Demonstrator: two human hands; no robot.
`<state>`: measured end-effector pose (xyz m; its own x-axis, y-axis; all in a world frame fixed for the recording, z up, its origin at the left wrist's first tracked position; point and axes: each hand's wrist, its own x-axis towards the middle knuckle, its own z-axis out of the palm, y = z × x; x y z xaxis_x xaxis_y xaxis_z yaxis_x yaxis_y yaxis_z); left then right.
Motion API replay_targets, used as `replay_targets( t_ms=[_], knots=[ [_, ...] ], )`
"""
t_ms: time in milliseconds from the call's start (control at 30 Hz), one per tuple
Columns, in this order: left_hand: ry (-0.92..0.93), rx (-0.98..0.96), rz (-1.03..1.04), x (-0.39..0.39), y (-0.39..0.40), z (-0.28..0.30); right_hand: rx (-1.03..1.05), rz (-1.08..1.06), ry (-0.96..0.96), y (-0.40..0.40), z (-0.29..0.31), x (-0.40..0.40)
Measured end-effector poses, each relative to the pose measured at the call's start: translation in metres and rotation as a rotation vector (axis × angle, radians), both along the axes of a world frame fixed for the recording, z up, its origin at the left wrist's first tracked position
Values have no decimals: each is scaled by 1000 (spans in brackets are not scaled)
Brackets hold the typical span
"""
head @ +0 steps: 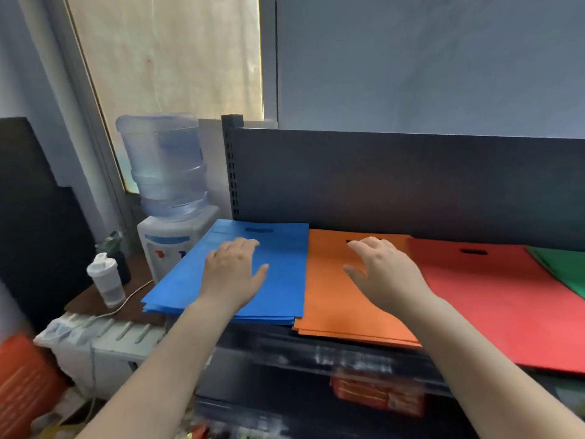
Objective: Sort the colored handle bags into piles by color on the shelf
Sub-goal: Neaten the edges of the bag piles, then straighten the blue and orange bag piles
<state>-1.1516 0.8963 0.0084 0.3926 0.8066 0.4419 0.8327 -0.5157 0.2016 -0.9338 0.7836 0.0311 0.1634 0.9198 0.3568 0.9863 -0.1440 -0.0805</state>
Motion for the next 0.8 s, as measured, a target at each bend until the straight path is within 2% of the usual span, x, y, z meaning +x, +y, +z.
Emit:
replay_targets(
  t_ms=[233, 467, 800],
  knots=[
    [69, 129, -251, 136, -48, 46, 36, -186, -159, -78, 38, 111],
    [179, 230, -427, 293, -120, 66, -76, -512, -331, -188, 53, 230],
    [225, 265, -768, 477, -257, 71, -172, -900, -310, -369, 63, 340]
  ],
)
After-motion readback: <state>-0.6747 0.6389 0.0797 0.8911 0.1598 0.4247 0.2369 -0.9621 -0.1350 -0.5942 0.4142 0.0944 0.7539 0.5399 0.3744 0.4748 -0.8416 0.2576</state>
